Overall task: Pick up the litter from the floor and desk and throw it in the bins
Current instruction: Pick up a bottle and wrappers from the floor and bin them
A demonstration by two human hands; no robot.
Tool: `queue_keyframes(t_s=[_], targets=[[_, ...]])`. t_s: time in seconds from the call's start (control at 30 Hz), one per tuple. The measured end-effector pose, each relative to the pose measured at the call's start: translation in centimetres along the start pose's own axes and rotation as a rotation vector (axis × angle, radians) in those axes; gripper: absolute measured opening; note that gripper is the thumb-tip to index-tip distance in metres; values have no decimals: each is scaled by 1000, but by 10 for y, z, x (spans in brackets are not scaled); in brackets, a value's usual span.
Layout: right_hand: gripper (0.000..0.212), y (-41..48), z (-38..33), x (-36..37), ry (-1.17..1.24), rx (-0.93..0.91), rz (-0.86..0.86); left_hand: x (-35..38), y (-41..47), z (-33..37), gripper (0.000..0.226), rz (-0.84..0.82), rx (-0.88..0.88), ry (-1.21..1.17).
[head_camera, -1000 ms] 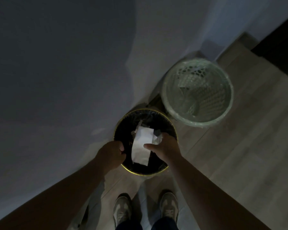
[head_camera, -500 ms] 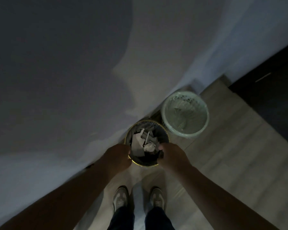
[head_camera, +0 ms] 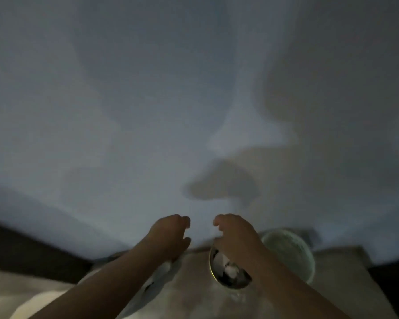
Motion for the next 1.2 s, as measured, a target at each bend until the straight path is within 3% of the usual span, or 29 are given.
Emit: queue_keyframes(t_s=[0.2,0.43,0.6,0.8,0.97,1.2], targets=[[42,-7,-159,-4,-105,-360,-53,-51,-135,-96,39,211,-342,-107],[38,-67,-364,80,-276,-777,-194,-31,-346,-198,32,328,-771,-217],[31,-175,-501,168,-354,-1040,-289,14,-540,-234,39,417,-1072,-259],[44,-352,-634,277,-381,-1291,-421,91,-783,-244,37,460,-1421,-314],[45,-454,-702,344,-451,-1402,-478,148,-914,-248,32,396,-1571,-341],[43,-512,-778,413,-496,-1485,-509,199,-998,-282,32,447,-1641,-446]])
Point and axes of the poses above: each hand's wrist, its own y-axis towards the middle knuckle, its own x-axis out of the palm, z = x × y, the point moved 10 cm from there along y, towards the middle knuckle, and after that the axes turned 1 degree about y, right-handed, at the moved point
